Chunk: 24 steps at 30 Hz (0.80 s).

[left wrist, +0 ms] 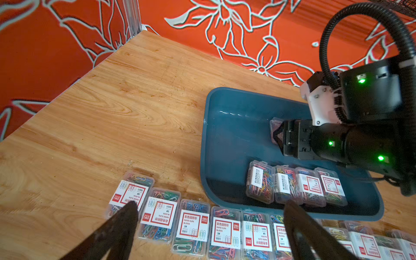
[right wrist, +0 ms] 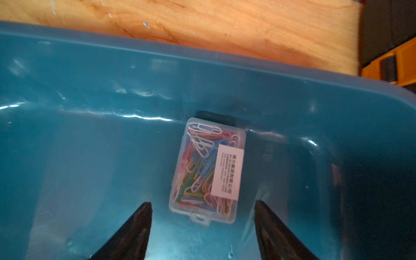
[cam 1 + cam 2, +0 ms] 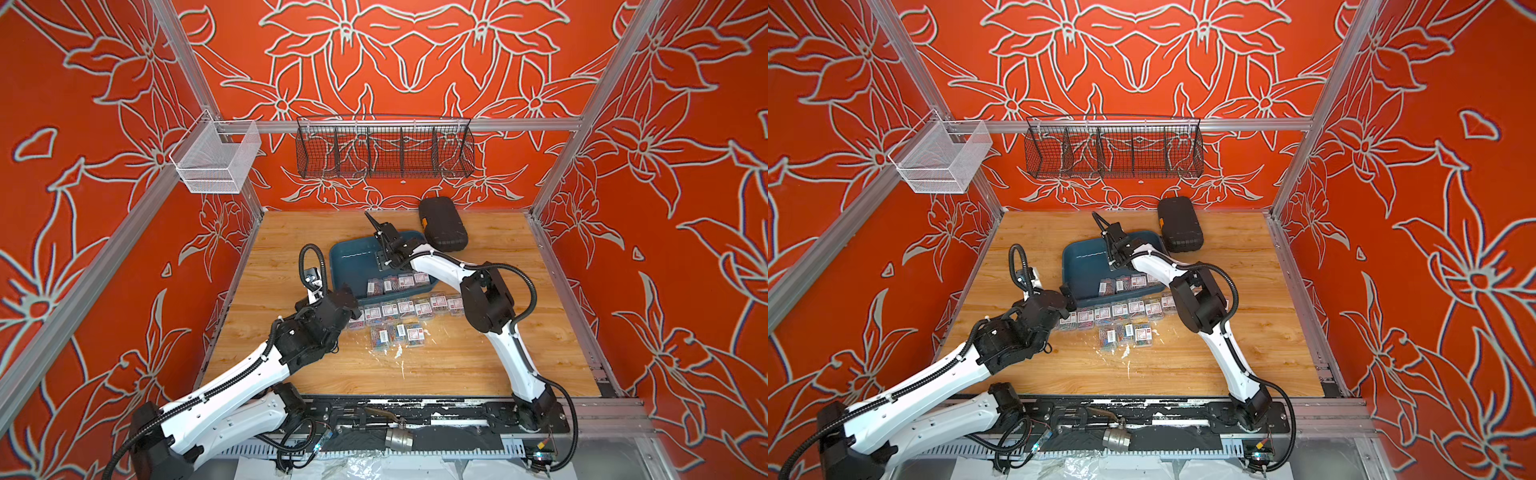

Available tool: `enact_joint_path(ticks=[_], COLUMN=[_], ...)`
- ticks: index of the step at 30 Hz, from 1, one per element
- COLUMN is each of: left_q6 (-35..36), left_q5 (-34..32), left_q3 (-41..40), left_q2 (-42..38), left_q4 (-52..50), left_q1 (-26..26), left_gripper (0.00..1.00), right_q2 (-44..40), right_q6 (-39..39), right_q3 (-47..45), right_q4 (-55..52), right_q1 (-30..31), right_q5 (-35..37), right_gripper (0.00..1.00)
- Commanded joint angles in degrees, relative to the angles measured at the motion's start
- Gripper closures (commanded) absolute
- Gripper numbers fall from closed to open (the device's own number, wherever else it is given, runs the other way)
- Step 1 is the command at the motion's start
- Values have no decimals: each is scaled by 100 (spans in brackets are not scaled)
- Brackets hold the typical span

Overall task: Take the paper clips out of the storage box
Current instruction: Pick up the boxed paper clips from the storage box.

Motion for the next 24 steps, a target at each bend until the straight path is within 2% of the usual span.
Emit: enact_joint_path(ticks=[1,6,17,24], left_q6=[-79,-62,-56,-48], left_q5=[-87,-30,165,194], left_q3=[85,121,147,138], left_q2=[21,144,193,166], left_q4=[98,130,130,130], left_q1=[37,61,95,108], left_gripper=[2,2,2,2], right_q2=[279,629,1076,1357], right_q6=[-154,-74,172,148], right_q3=[321,745,1357,1870], right_q4=[-191,-468,-887,-1226], right_q1=[-55,-190,-497,-462], right_q5=[-78,-387,-1132,-1086], right_gripper=[25,28,26,25])
